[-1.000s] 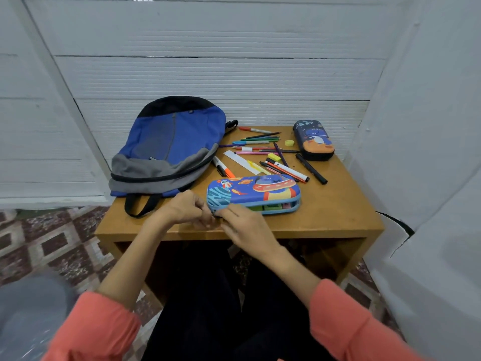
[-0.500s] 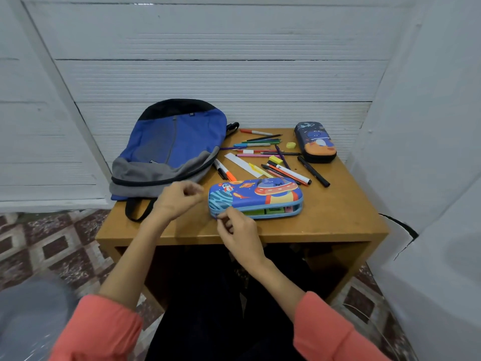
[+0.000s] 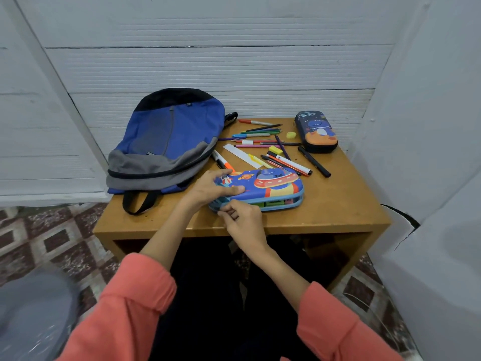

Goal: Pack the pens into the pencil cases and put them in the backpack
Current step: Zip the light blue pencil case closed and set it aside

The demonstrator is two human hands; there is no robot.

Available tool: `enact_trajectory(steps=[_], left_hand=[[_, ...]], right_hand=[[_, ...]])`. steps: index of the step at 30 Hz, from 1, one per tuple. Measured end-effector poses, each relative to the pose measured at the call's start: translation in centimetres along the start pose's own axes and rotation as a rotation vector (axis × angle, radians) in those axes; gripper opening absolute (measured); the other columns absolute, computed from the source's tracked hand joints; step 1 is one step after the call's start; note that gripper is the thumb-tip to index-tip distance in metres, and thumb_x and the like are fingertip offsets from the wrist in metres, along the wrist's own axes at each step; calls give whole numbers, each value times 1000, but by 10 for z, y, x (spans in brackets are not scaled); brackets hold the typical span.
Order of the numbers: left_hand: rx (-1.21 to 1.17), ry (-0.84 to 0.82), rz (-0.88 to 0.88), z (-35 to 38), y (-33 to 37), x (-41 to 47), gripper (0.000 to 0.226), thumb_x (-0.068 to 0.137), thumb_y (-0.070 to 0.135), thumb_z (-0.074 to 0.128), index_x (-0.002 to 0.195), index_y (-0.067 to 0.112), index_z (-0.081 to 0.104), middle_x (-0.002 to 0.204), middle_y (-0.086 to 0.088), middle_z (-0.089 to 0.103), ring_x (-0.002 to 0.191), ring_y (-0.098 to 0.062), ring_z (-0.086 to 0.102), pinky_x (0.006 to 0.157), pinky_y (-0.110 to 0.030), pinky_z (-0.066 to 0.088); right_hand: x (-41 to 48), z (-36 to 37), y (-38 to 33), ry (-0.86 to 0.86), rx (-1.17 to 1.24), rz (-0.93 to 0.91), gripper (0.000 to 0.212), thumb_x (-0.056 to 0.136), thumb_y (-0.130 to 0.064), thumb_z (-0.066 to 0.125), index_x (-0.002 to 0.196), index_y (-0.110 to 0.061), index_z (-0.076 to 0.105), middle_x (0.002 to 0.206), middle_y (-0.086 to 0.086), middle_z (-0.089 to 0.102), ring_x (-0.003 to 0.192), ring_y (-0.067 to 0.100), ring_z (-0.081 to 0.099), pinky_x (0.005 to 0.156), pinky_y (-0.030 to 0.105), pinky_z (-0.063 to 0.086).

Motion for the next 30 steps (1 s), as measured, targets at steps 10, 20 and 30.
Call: enact_trajectory(steps=[10, 20, 30], left_hand=[[54, 5, 20, 0, 3, -3, 81, 71, 52, 77, 143, 36, 43, 154, -5, 29, 135, -26, 38, 99, -36, 43], [60, -7, 34, -1, 6, -5, 79, 75, 46, 77, 145, 33, 42, 155, -5, 27, 139, -27, 31, 102, -39, 40], [95, -5, 39, -1, 7, -4, 79, 75, 47, 77, 145, 33, 42, 154, -4, 28, 138, -26, 33, 96, -36, 41]], right_hand=[[-2, -71, 45, 78, -88, 148, 7, 80, -10, 76, 79, -13, 70, 66, -14, 63, 64, 5, 63, 66, 28, 57], [-6, -123, 76, 148, -170, 289, 10, 81, -13, 76, 87, -18, 69, 75, -8, 65, 70, 9, 65, 70, 34, 59], [11, -168, 104, 195, -129, 464, 11, 81, -11, 75, 85, -18, 67, 74, 3, 67, 63, 12, 63, 57, 21, 50]])
Point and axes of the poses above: each hand's wrist, its own x-axis towards the middle knuckle, its own z-axis out of the palm, y = z × x, the point moved 8 cm from there along x, towards the middle knuckle
